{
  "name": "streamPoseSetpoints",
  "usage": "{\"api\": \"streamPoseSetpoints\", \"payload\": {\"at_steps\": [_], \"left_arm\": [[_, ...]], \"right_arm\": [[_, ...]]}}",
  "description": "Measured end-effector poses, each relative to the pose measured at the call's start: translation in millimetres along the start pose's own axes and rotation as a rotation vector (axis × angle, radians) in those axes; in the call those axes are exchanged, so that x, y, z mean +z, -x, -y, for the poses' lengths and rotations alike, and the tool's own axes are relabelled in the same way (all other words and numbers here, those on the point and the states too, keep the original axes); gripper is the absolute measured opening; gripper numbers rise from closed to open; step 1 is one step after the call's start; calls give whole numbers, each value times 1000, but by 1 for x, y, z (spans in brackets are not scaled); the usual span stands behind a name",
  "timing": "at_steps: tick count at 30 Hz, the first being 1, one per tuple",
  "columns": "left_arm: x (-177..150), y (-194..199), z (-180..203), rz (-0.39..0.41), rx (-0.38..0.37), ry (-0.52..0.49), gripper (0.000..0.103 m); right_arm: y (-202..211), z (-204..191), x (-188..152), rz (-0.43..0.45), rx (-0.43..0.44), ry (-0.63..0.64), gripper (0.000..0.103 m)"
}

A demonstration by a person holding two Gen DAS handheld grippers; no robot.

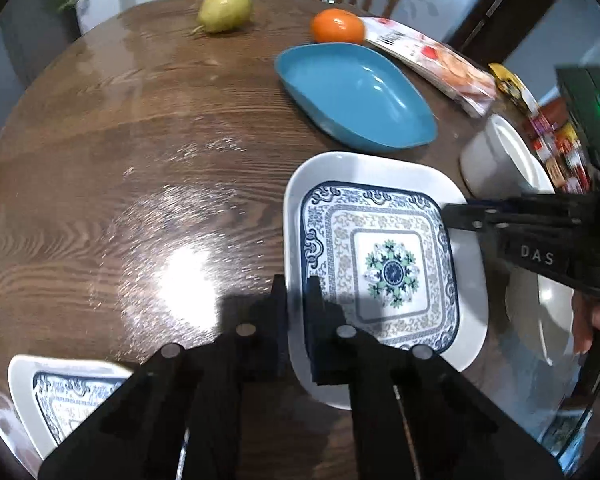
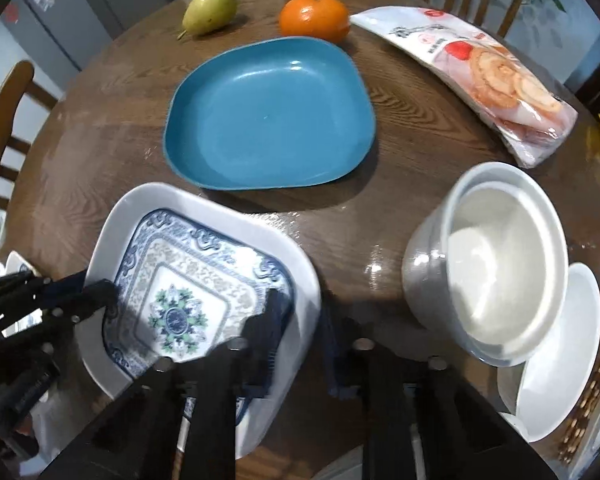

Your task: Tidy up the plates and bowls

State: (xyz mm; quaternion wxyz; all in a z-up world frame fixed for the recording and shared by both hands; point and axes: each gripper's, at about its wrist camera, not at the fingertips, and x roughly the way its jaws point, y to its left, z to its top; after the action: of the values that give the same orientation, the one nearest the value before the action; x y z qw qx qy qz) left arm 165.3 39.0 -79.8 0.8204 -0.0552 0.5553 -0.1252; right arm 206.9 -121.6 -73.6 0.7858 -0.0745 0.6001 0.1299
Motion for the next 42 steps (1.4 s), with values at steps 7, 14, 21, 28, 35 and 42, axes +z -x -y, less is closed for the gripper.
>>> {"api": "streamPoseSetpoints", "payload": {"at_steps": [7,14,21,28,35,42], "left_arm": [[-12,23,0,81,69,-18,6],[-34,57,-4,149,117,-11,6],[-58,88,-13,202,164,32,6],[-81,113,-29,243,216,106,6],[-108,135,-60,253,275,197,6],[-130,138,-90,225,323,283,6]], "right_arm": [[31,-7,-10,131,16,-35,10],[66,-27,-23,220,76,-29,10],[81,-64,-27,275,132,20,10],[90,-106,-40,291,162,96,10],[84,-150,-46,266,217,175,10],[62,-190,-47,212,244,241,10]]}}
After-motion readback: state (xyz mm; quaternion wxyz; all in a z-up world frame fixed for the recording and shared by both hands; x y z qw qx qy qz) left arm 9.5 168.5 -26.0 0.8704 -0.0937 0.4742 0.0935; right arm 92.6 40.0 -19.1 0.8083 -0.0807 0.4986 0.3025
